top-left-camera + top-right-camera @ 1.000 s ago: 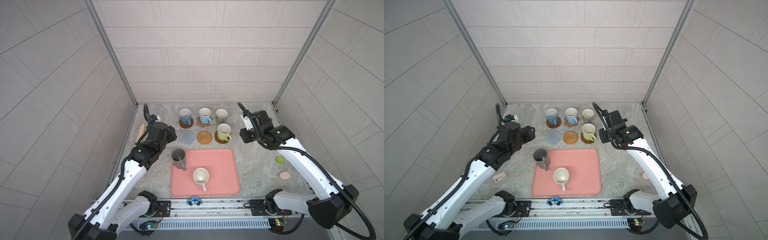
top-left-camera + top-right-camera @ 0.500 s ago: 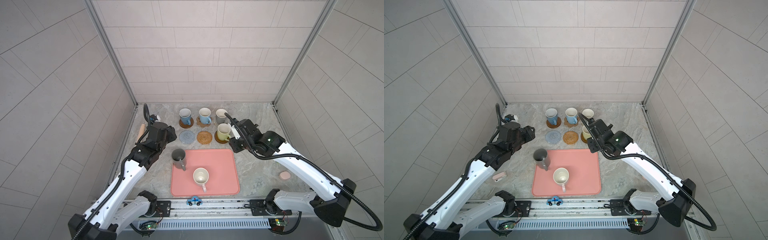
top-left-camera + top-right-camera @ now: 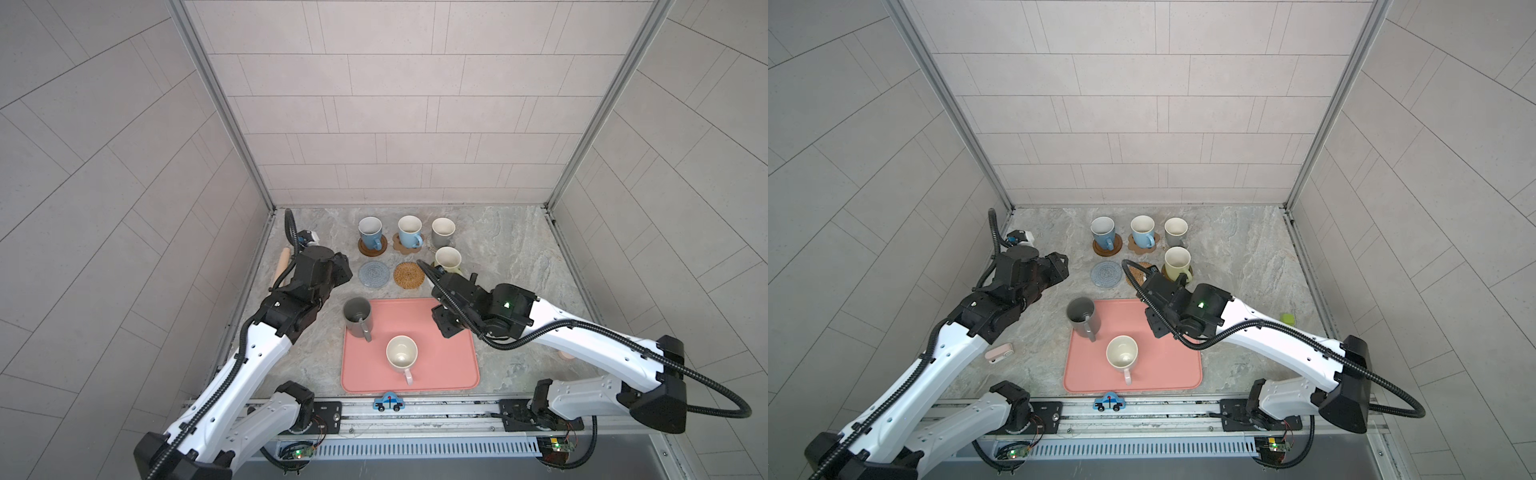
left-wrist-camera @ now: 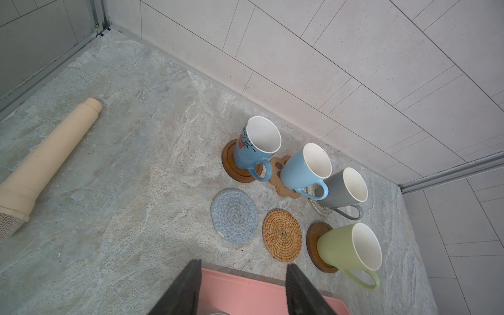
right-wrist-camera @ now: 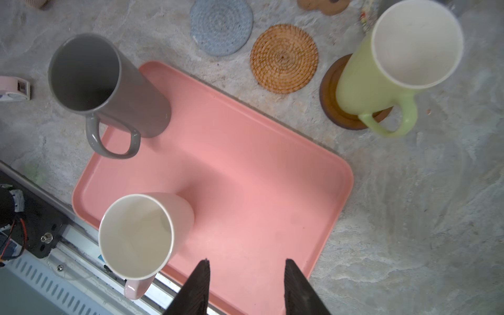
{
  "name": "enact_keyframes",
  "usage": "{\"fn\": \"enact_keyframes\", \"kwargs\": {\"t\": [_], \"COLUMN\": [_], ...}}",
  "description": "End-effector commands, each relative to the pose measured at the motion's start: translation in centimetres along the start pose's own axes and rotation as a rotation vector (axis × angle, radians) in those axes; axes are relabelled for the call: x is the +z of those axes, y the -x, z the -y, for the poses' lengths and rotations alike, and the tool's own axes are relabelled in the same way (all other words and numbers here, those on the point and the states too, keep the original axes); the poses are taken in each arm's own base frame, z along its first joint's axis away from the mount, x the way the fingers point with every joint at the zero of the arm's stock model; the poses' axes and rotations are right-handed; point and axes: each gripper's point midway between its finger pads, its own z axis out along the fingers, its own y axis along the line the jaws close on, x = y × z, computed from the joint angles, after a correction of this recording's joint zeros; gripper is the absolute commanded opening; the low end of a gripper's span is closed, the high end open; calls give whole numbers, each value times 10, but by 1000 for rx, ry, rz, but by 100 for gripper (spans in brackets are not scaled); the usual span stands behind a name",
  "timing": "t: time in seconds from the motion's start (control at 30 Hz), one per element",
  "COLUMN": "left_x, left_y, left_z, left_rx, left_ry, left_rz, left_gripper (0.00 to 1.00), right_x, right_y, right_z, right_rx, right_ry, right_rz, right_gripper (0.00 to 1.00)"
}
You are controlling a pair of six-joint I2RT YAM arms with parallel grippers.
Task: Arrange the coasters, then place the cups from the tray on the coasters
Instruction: 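Swing the right gripper back over the pink tray toward the cream pink-handled mug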
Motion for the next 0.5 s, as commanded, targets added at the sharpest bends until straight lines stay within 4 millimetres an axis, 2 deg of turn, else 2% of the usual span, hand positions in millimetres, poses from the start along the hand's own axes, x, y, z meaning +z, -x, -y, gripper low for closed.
{"fn": "enact_keyframes", "kwargs": {"t": [0.0, 0.13, 0.3, 0.47], "left_x": [0, 3, 3, 3], "left_y": [2, 2, 1, 0], "left_z": [-4, -1, -1, -4], "left_rx": [-17, -23, -23, -22], "left_ry": [11, 0, -2, 7], "left_rz": [20, 15, 16, 19], "left_gripper": [56, 56, 56, 56], "right_x": [-2, -3, 5, 19], "right_y": [-8, -13, -28, -47], "right_z": [-4, -15, -49, -73], "right_rx": [18, -3, -7, -32], "right_ry": [-14, 0, 32, 18], "right_rz": [-45, -96, -150, -183], "right_gripper": [48, 48, 52, 57]}}
